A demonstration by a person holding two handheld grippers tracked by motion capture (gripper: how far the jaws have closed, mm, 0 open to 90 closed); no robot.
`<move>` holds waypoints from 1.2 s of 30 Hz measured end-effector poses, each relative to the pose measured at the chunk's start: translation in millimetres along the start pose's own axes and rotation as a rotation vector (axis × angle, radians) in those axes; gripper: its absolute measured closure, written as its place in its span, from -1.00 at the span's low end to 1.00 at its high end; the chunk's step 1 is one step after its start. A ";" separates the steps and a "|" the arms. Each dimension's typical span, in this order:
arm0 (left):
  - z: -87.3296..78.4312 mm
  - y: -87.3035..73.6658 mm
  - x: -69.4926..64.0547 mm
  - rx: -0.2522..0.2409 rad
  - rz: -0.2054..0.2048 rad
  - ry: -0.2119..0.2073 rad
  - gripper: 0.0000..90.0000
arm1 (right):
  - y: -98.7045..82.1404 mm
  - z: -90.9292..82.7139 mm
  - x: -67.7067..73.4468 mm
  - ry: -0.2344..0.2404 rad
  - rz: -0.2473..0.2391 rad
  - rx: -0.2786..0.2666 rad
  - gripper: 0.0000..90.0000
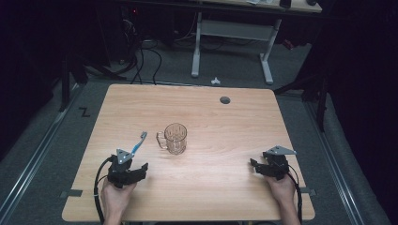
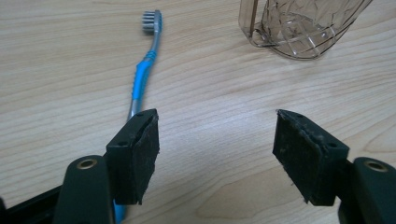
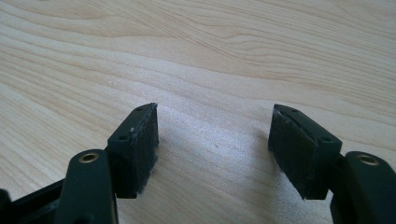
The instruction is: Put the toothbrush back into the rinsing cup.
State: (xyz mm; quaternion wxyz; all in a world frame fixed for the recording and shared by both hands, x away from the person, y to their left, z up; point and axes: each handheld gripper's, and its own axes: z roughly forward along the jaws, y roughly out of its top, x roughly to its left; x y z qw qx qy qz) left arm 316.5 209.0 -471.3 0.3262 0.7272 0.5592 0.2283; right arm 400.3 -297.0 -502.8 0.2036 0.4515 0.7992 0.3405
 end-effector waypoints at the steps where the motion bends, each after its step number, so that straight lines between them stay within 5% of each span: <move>1: 0.0 0.0 0.0 0.000 0.000 0.000 -0.28 | 0.0 0.0 0.0 0.000 0.000 0.000 -0.25; 8: -3.5 8.4 11.2 0.026 -0.054 -0.024 -0.27 | 0.0 0.0 0.0 0.001 0.000 0.000 -0.25; 28: 5.2 30.4 31.6 0.151 0.018 0.010 -0.33 | 0.0 -0.1 -0.1 0.001 0.001 0.001 -0.25; 36: 11.0 41.4 37.5 0.173 0.043 0.036 -0.15 | 0.1 -0.1 -0.1 0.001 0.001 0.001 -0.25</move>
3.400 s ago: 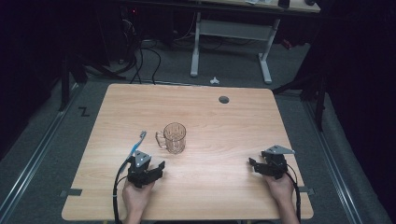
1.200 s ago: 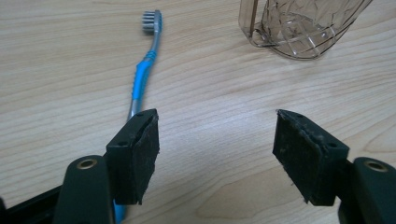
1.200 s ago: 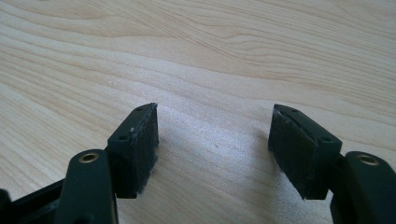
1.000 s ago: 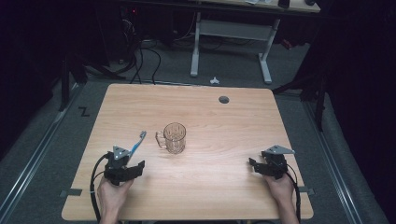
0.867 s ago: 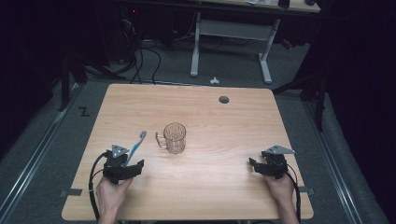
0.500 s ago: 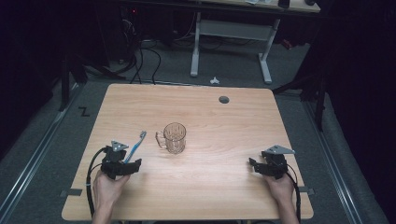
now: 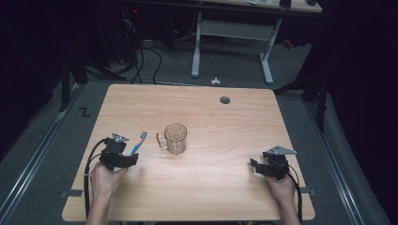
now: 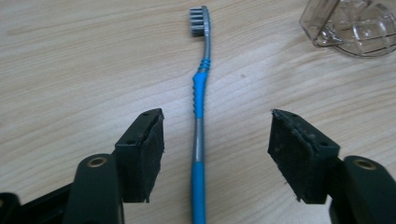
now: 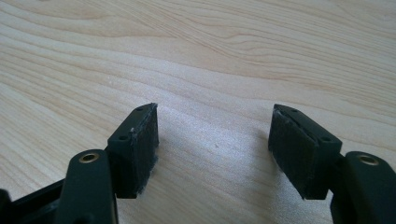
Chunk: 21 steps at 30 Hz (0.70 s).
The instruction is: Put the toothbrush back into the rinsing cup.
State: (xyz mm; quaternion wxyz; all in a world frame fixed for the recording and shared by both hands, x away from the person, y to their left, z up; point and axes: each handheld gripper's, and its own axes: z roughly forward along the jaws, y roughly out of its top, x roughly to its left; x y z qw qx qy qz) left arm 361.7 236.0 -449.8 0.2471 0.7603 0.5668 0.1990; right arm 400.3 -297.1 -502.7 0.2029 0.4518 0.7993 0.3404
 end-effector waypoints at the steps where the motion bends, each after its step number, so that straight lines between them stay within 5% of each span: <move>1: 0.9 1.4 0.5 0.003 0.008 0.002 -0.15 | 0.0 0.0 0.0 0.000 0.000 0.000 -0.25; 21: 16.9 29.7 0.4 0.080 0.065 0.000 0.02 | -0.1 -0.1 -0.1 0.001 0.000 0.000 -0.25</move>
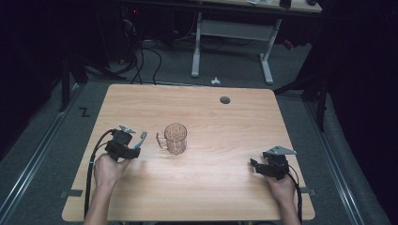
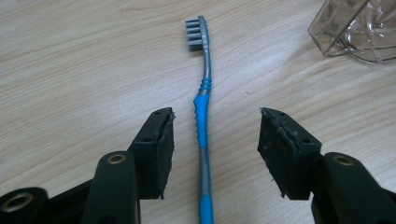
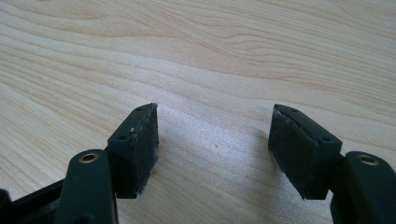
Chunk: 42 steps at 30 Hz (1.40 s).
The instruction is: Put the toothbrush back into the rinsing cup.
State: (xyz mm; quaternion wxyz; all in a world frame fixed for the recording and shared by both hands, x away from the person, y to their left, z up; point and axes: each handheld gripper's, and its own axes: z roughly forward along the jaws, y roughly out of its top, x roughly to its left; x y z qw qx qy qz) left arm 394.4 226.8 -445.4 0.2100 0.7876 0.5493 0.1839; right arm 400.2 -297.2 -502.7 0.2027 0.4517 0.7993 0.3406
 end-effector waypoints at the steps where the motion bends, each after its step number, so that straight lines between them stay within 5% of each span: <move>1: 1.2 1.0 0.5 0.001 -0.006 -0.009 0.02 | 0.0 0.0 0.0 0.000 0.000 0.000 -0.25; 18: 6.9 24.7 -2.0 0.041 0.055 0.033 0.14 | 0.0 0.0 0.1 0.000 -0.002 0.000 -0.25; 30: 21.1 38.3 3.1 0.092 0.035 0.015 0.19 | 0.0 0.0 0.1 0.000 -0.002 0.000 -0.25; 42: 40.4 45.5 2.8 0.178 0.060 0.018 0.28 | 0.0 0.1 0.0 -0.001 -0.003 -0.001 -0.25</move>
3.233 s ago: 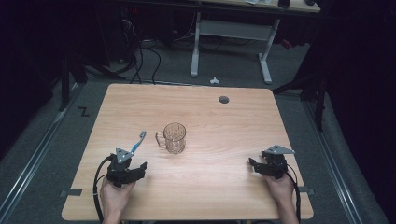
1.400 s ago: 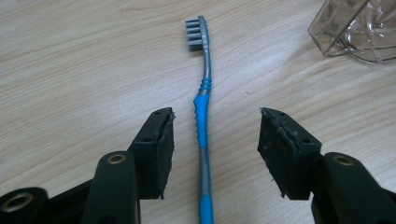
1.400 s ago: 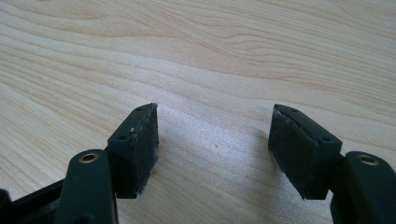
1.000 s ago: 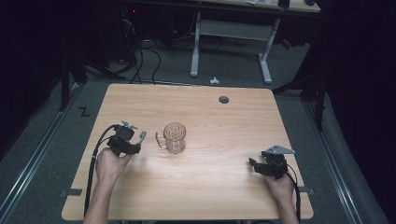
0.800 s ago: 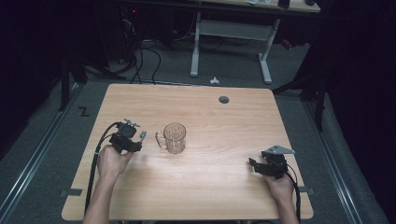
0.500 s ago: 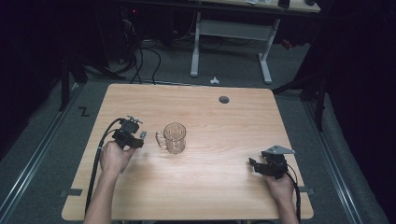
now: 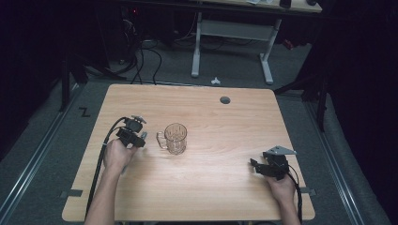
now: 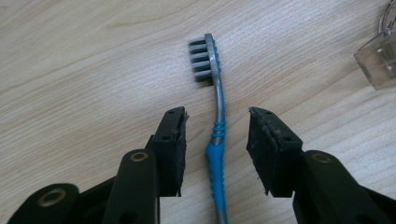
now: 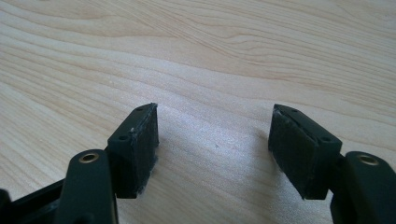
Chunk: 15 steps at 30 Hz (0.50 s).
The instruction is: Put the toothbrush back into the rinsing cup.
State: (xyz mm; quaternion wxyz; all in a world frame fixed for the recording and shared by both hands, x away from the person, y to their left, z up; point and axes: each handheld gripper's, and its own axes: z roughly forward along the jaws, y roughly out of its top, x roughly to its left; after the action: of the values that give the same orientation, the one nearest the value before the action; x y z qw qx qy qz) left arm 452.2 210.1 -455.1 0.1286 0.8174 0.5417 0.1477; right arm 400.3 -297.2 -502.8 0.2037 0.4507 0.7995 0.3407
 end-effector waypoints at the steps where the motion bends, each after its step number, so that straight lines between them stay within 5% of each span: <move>1: 1.4 0.7 -0.1 0.008 0.000 0.000 0.31 | 0.0 0.0 0.1 0.000 0.000 0.000 -0.25; 15: 13.6 -1.5 5.9 0.078 -0.015 -0.017 0.52 | -0.1 -0.1 -0.1 0.001 0.000 0.000 -0.25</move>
State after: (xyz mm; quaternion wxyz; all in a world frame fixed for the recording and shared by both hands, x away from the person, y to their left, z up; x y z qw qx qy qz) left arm 458.3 215.5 -467.6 0.1021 0.8191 0.5519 0.1186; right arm 400.3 -297.4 -502.8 0.2033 0.4505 0.7996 0.3411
